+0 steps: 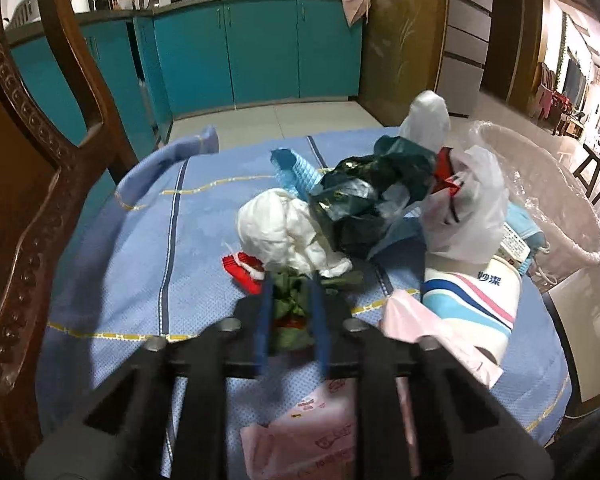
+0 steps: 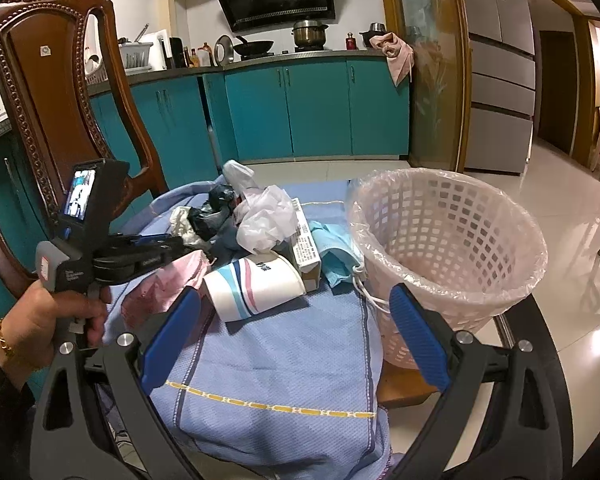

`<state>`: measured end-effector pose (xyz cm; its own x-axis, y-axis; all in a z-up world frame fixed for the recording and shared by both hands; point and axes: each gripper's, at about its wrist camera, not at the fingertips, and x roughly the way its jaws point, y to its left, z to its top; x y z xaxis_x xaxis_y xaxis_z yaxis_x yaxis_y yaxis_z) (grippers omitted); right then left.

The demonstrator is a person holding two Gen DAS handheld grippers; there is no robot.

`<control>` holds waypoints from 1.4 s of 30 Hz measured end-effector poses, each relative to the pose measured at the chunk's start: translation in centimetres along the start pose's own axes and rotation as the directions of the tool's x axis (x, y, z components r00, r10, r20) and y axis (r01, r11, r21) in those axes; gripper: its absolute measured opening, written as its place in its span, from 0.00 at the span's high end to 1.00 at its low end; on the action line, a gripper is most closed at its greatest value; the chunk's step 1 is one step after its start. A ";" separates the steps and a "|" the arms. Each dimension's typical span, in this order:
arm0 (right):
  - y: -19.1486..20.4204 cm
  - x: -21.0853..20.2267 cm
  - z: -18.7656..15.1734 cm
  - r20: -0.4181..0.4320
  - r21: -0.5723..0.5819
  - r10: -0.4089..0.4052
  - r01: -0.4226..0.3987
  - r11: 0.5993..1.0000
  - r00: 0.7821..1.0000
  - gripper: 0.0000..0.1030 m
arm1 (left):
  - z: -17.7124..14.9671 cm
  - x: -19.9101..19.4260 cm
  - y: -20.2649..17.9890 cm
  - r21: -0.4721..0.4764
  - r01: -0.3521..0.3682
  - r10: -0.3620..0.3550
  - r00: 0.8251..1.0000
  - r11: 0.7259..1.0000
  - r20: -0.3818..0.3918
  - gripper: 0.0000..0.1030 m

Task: Collect trash
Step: 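Grasp the green scraps on the cloth with the left tool, then grasp the white plastic bag with the right tool while the left tool holds the green scraps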

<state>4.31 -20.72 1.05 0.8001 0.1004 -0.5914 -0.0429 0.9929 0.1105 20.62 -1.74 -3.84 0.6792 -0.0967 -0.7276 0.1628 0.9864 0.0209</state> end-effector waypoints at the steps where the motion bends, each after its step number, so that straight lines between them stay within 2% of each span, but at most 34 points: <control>1: -0.1 0.1 0.0 -0.001 0.000 0.000 0.000 1.000 1.000 0.09 | 0.0 -0.3 0.1 -0.008 0.010 -0.010 1.000 1.000 0.004 0.89; 4: -0.6 0.9 0.7 -0.005 0.017 0.005 -0.005 1.000 1.000 0.09 | 0.2 -2.3 0.6 -0.033 0.028 -0.026 0.998 0.999 0.052 0.91; 7: -0.3 2.6 1.7 -0.025 0.004 0.026 -0.026 1.000 0.999 0.09 | 0.0 -6.2 1.4 -0.060 0.055 -0.047 0.989 0.997 0.139 0.91; 9: 0.2 4.2 2.6 -0.041 -0.018 0.039 -0.040 0.999 0.998 0.09 | -0.5 -9.9 1.9 -0.068 0.035 -0.017 0.968 0.997 0.249 0.91; 12: 1.2 7.3 4.2 -0.073 -0.050 0.054 -0.057 0.997 0.996 0.11 | -1.4 -14.0 2.8 -0.114 0.007 0.037 0.924 0.993 0.381 0.91; 15: 2.2 11.0 5.4 -0.127 -0.073 0.068 -0.077 0.994 0.990 0.19 | -2.9 -16.2 3.3 -0.149 0.014 0.054 0.895 0.989 0.442 0.92; 17: 2.8 13.2 5.9 -0.150 -0.090 0.062 -0.076 0.993 0.987 0.27 | -3.7 -16.8 3.2 -0.137 -0.002 0.065 0.889 0.991 0.454 0.92; 19: 3.2 15.3 6.2 -0.183 -0.111 0.050 -0.071 0.991 0.982 0.43 | -4.3 -16.7 3.0 -0.122 -0.028 0.081 0.889 0.992 0.451 0.92; 20: 3.2 15.9 6.1 -0.208 -0.109 0.048 -0.072 0.991 0.977 0.65 | -4.3 -16.4 2.9 -0.110 -0.038 0.083 0.893 0.993 0.442 0.92; 21: 2.9 16.0 6.1 -0.222 -0.088 0.046 -0.067 0.994 0.974 0.76 | -4.3 -16.2 2.7 -0.105 -0.043 0.085 0.896 0.994 0.435 0.91; 23: 2.7 14.7 6.4 -0.207 -0.065 0.074 -0.089 0.994 0.975 0.82 | -4.3 -15.7 2.8 -0.109 -0.030 0.073 0.907 0.994 0.414 0.91; 27: 2.9 7.9 6.5 -0.087 -0.070 0.122 -0.128 0.989 0.989 0.84 | -4.1 -14.9 3.3 -0.125 -0.003 0.050 0.926 0.992 0.375 0.91; 31: 1.9 2.0 4.0 -0.012 -0.021 0.156 -0.156 0.988 0.988 0.84 | -4.0 -14.3 2.8 -0.104 0.003 0.035 0.932 0.995 0.361 0.91; 35: 1.7 0.3 2.1 -0.012 -0.007 0.154 -0.154 0.988 0.988 0.84 | -4.2 -14.1 1.7 -0.071 0.007 0.019 0.936 0.997 0.352 0.91; 42: 1.8 0.7 1.8 -0.022 -0.003 0.151 -0.151 0.989 0.988 0.84 | -4.4 -13.9 1.4 -0.065 -0.004 0.026 0.938 0.998 0.345 0.91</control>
<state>5.86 -18.98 2.27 0.7713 0.2504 -0.5851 -0.1647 0.9666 0.1964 8.28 1.57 3.33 0.8883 -0.1104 -0.4457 0.1130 0.9934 -0.0208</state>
